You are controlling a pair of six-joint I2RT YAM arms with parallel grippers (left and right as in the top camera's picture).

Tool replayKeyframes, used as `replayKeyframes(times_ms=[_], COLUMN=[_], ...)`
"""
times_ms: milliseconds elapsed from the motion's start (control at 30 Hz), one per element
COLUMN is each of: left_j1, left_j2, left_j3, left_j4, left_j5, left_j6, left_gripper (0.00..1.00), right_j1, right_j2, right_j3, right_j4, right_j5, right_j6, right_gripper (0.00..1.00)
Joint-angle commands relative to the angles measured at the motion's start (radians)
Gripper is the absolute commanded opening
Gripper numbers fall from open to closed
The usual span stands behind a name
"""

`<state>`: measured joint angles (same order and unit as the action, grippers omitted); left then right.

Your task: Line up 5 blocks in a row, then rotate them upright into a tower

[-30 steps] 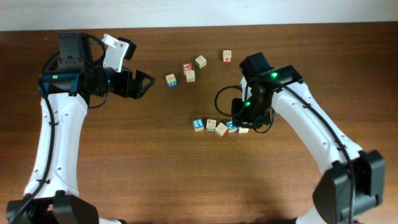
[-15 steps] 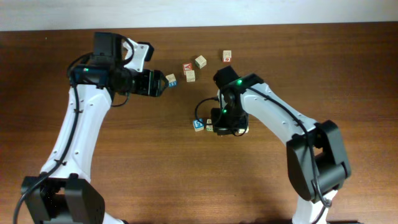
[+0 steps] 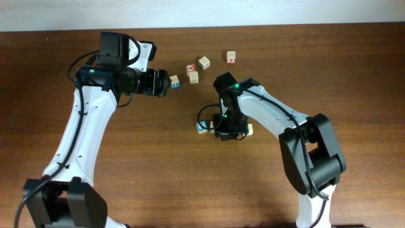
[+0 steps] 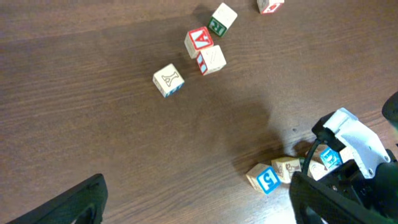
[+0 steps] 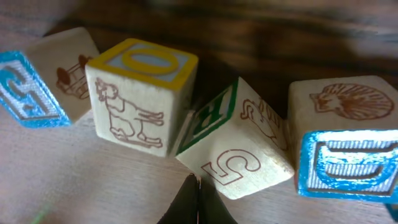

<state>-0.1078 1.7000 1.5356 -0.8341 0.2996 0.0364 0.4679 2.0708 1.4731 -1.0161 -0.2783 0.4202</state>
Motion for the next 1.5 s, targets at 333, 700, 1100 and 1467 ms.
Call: replayKeyframes(times_ms=[333, 700, 1100, 1467], left_j1=[-0.003, -0.004, -0.059, -0.081], left_j2=[0.007, 0.007, 0.037, 0.076], left_j3=[0.018, 0.018, 0.017, 0.017], left_j4=[0.011, 0.007, 0.002, -0.007], left_j5=[-0.013, -0.008, -0.037, -0.035], left_j6=[-0.006, -0.007, -0.007, -0.007], left_gripper=[1.00, 0.98, 0.95, 0.97], right_j1=[-0.005, -0.019, -0.276, -0.290], right_j2=[0.001, -0.006, -0.005, -0.005], right_j3=[0.069, 0.226, 0.214, 0.004], right_j4=[-0.042, -0.172, -0.304, -0.127], right_j5=[0.156, 0.160, 0.164, 0.106], right_j6=[-0.044, -0.050, -0.129, -0.128], right_gripper=[0.04, 0.04, 0.04, 0.04])
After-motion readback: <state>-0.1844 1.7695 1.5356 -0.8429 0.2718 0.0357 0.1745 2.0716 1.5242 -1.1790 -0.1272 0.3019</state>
